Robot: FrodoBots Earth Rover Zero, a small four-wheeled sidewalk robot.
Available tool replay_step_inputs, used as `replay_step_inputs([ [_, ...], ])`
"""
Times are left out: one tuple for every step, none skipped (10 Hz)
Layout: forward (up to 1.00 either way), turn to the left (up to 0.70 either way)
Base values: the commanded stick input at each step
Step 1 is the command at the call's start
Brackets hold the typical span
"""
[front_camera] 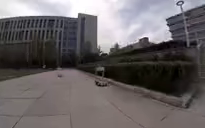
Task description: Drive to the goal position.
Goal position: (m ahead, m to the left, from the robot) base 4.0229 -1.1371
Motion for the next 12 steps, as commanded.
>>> replay_step_inputs([
  [0.70,0.00],
  [0.70,0.00],
  [0.27,0.00],
  [0.00,0.00],
  [0.00,0.00],
  [0.05,0.00],
  [0.69,0.00],
  [0.70,0.00],
  [0.70,0.00],
  [0.70,0.00],
  [0.70,0.00],
  [0.70,0.00],
])
